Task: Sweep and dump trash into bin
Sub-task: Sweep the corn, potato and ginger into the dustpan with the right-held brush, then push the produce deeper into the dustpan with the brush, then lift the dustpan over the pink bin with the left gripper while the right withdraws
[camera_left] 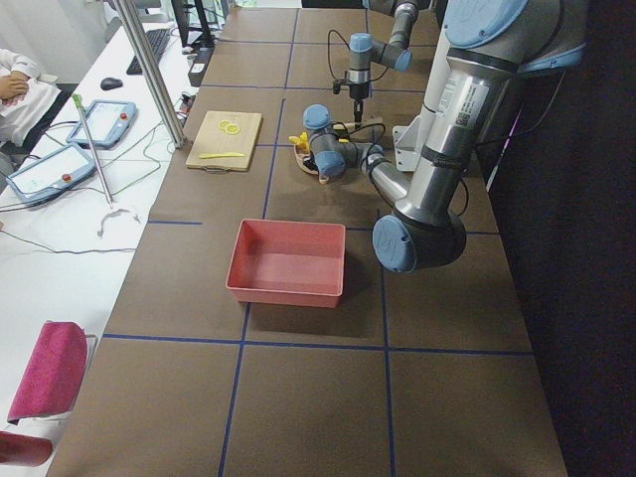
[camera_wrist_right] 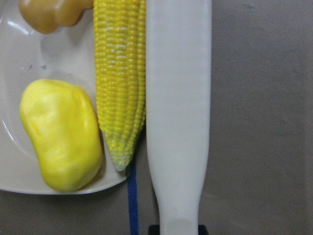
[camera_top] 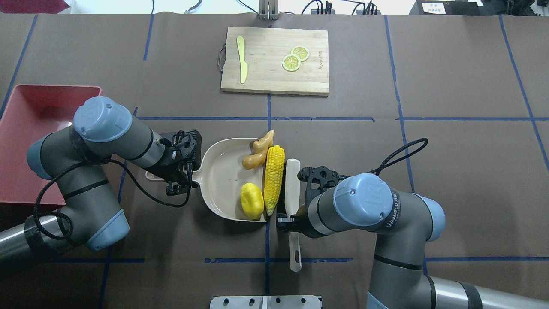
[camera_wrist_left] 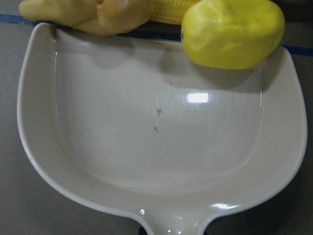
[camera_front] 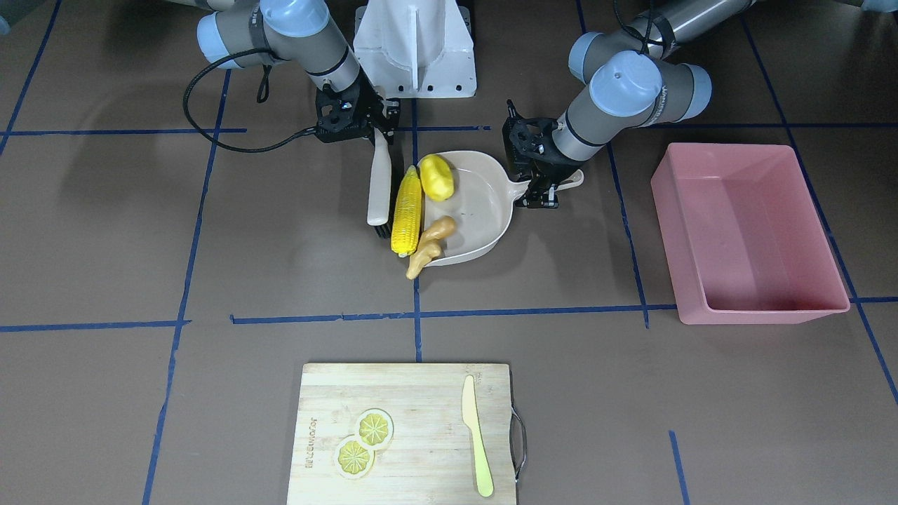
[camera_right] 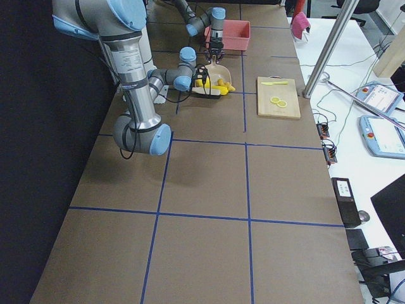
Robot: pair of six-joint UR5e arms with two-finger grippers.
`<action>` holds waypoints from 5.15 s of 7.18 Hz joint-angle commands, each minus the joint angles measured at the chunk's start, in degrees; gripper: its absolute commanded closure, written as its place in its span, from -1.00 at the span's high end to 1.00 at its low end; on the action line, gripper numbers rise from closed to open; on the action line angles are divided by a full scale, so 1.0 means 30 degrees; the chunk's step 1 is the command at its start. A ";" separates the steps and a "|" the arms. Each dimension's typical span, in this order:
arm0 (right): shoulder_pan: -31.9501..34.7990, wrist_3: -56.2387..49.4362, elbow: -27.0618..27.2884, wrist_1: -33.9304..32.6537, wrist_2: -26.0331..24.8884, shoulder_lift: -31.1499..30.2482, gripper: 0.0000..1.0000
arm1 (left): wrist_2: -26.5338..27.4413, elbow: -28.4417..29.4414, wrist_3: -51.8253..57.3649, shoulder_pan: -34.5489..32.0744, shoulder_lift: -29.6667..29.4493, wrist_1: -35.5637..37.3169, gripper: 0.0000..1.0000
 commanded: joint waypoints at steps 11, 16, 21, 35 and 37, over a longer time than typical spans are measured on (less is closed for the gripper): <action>-0.0604 -0.0274 -0.1941 -0.0620 -0.1163 0.3290 -1.00 | -0.0029 0.0000 -0.0030 0.0000 0.0000 -0.0013 -1.00; -0.0428 -0.0274 -0.1061 -0.0708 -0.1075 0.2939 -1.00 | -0.0087 -0.0146 -0.0060 -0.0029 0.0029 -0.0042 -1.00; 0.0039 -0.0362 0.1246 -0.5089 -0.0753 0.2470 -1.00 | -0.0146 -0.0234 -0.1200 -0.0029 0.0029 -0.0276 -1.00; 0.1506 -0.2882 0.1429 -0.7299 -0.0137 0.0624 -1.00 | -0.1575 -0.3808 -0.2900 -0.6902 0.2895 -0.0598 -1.00; 0.1506 -0.2882 0.1429 -0.7299 -0.0166 0.0595 -1.00 | -0.3417 -0.3634 -0.2669 -0.9306 0.4272 -0.0599 -1.00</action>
